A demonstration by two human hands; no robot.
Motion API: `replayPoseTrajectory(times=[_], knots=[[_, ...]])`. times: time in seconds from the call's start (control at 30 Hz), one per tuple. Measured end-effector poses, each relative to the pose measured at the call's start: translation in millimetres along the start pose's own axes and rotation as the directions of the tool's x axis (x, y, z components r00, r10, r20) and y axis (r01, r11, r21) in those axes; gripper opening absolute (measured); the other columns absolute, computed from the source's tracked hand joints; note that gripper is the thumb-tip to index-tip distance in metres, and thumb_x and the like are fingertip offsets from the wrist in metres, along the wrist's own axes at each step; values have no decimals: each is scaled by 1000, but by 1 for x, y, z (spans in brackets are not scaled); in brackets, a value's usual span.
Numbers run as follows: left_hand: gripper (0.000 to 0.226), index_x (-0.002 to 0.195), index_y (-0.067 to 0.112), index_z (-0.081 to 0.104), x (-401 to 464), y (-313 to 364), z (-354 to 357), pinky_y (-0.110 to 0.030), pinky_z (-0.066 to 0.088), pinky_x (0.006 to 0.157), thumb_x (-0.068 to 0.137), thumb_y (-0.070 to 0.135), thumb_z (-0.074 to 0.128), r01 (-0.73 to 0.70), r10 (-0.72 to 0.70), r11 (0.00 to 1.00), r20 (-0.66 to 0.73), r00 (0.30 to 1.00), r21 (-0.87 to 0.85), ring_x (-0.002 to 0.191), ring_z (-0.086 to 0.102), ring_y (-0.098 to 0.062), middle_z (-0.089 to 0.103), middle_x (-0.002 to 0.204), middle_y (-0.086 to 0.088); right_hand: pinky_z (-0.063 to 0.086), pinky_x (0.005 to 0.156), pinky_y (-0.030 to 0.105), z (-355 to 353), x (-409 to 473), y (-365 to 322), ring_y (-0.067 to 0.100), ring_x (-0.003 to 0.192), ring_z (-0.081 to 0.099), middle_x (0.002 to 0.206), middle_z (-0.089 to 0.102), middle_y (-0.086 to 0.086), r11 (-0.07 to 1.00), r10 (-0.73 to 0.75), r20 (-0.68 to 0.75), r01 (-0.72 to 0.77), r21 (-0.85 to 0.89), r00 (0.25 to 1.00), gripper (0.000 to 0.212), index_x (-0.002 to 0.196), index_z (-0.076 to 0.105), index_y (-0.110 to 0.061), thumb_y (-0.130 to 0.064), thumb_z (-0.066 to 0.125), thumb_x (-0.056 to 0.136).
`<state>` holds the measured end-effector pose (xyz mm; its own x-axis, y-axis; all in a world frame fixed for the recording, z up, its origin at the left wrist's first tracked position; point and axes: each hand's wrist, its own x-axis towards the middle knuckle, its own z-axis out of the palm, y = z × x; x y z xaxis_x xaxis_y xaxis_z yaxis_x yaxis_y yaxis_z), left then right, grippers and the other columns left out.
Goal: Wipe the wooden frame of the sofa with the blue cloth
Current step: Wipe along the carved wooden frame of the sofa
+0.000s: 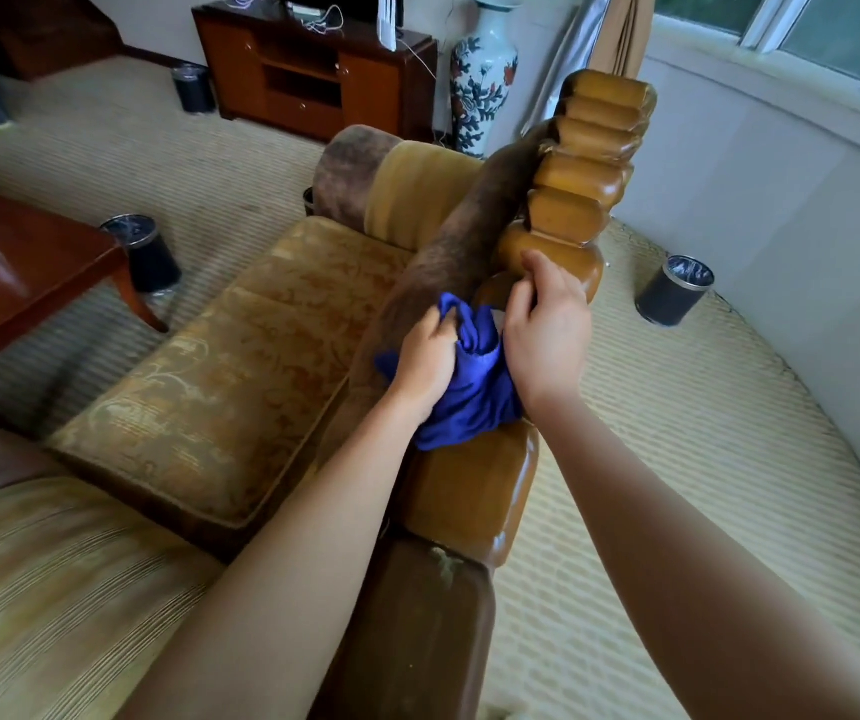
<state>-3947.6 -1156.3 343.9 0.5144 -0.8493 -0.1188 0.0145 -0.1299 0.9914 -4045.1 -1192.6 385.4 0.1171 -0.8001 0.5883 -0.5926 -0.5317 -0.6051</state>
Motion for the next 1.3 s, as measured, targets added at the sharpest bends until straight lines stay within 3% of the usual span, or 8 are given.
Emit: replayPoseTrajectory(times=[0.17, 0.33, 0.57, 0.73, 0.9, 1.0, 1.13, 1.3], knots=[[35, 120, 5, 56, -43, -20, -17, -39, 39, 100, 101, 29, 38, 31, -34, 956, 4, 999, 290, 118, 52, -31, 59, 124, -18, 45, 92, 36, -1, -1, -2, 29, 104, 57, 108, 67, 12, 999, 4, 31, -2, -42, 1000, 39, 117, 63, -4, -15, 39, 88], [33, 117, 5, 55, -67, -31, -34, -36, 37, 93, 102, 27, 37, 69, -94, 899, 37, 995, 433, 115, 51, -33, 58, 123, -18, 45, 92, 38, -5, -3, -3, 30, 105, 56, 109, 66, 12, 998, -1, 53, 4, -57, 999, 37, 119, 61, -5, -13, 41, 90], [39, 134, 2, 45, -74, -32, -24, -29, 34, 91, 103, 24, 32, 62, -31, 897, -77, 997, 437, 122, 48, -33, 53, 132, -19, 42, 96, 33, -5, -3, 1, 25, 110, 55, 113, 64, 10, 998, -36, 72, 39, -52, 997, 34, 121, 60, -6, -8, 45, 91], [37, 135, 1, 40, -40, -7, -6, -16, 29, 88, 100, 14, 40, -66, 131, 907, -130, 983, 416, 125, 44, -30, 45, 135, -20, 42, 93, 32, -3, -2, 6, 25, 105, 57, 108, 66, 9, 999, -42, 37, 43, -25, 998, 35, 116, 63, -7, -8, 43, 87], [18, 97, 3, 46, -10, 2, 4, -17, 31, 72, 92, 15, 59, -30, 141, 953, -356, 924, 301, 103, 53, -36, 54, 108, -25, 42, 89, 31, -5, -1, 6, 26, 100, 58, 103, 67, 8, 999, -32, 16, 32, -17, 999, 35, 112, 65, -7, -7, 43, 84], [35, 87, -7, 61, -17, -1, 6, -24, 30, 67, 99, 24, 48, -32, 165, 934, -352, 921, 355, 89, 58, -37, 64, 91, -25, 45, 86, 32, -4, -2, 4, 26, 98, 59, 101, 68, 9, 999, -43, 3, 43, 3, 999, 34, 111, 65, -6, -7, 44, 85], [46, 91, -5, 64, -43, 6, 11, -28, 33, 70, 103, 27, 32, -21, 168, 904, -311, 936, 428, 90, 59, -32, 66, 94, -20, 43, 87, 30, -7, -3, 4, 24, 98, 58, 101, 68, 8, 999, -42, 1, 42, 16, 999, 32, 111, 65, -6, -5, 44, 86], [53, 91, 0, 64, -64, 4, 10, -28, 33, 66, 103, 37, 29, -24, 196, 786, -213, 957, 617, 85, 59, -30, 66, 93, -17, 22, 87, -2, -15, -1, 2, 26, 94, 62, 96, 69, 7, 985, 17, -2, -16, 171, 1000, 31, 101, 68, -4, 0, 43, 83]])
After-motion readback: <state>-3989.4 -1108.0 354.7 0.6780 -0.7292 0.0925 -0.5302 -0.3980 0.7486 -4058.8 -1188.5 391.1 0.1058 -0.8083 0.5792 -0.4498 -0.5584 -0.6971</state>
